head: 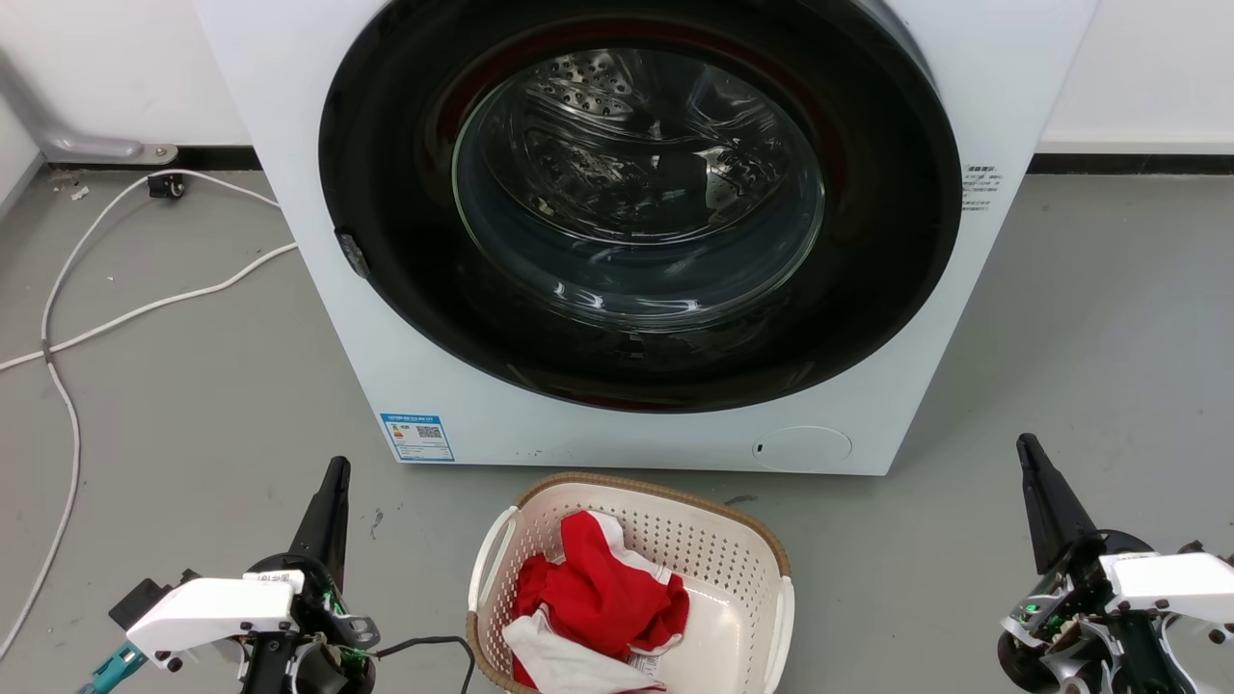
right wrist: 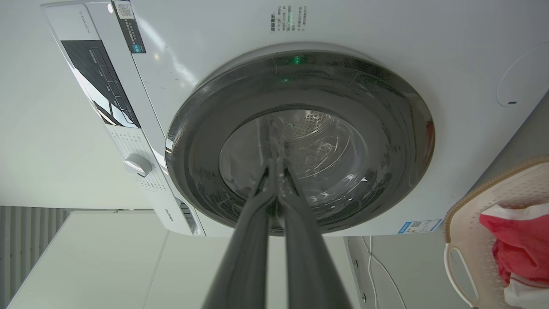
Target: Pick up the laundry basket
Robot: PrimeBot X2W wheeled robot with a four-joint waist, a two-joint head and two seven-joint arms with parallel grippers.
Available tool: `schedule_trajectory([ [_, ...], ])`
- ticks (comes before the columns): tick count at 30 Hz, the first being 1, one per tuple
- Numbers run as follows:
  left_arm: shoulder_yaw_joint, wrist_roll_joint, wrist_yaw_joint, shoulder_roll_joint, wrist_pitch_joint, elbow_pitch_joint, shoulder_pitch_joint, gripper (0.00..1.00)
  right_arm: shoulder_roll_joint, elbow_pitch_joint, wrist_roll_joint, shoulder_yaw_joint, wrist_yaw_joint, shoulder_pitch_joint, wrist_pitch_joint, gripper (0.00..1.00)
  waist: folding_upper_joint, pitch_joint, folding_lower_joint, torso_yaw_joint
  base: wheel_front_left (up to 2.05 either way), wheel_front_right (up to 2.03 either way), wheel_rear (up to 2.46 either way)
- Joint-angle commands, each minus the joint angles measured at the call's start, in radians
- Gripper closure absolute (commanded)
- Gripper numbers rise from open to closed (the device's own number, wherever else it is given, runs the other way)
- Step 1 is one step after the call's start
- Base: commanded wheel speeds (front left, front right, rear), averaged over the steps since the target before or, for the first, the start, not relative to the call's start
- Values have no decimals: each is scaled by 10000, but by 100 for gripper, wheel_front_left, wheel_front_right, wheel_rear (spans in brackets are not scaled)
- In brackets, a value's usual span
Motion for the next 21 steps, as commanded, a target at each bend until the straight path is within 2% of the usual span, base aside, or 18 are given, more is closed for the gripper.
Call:
schedule_trajectory([
  [1, 25, -18, -43, -10, 19, -1, -88, 100, -1, 4, 40, -4, -3, -118, 12, 100, 0, 0, 0, 0, 0, 0, 0],
  [21, 24, -18, -43, -10, 19, -2, -88, 100, -1, 4, 40, -4, -3, -118, 11, 100, 0, 0, 0, 0, 0, 0, 0],
])
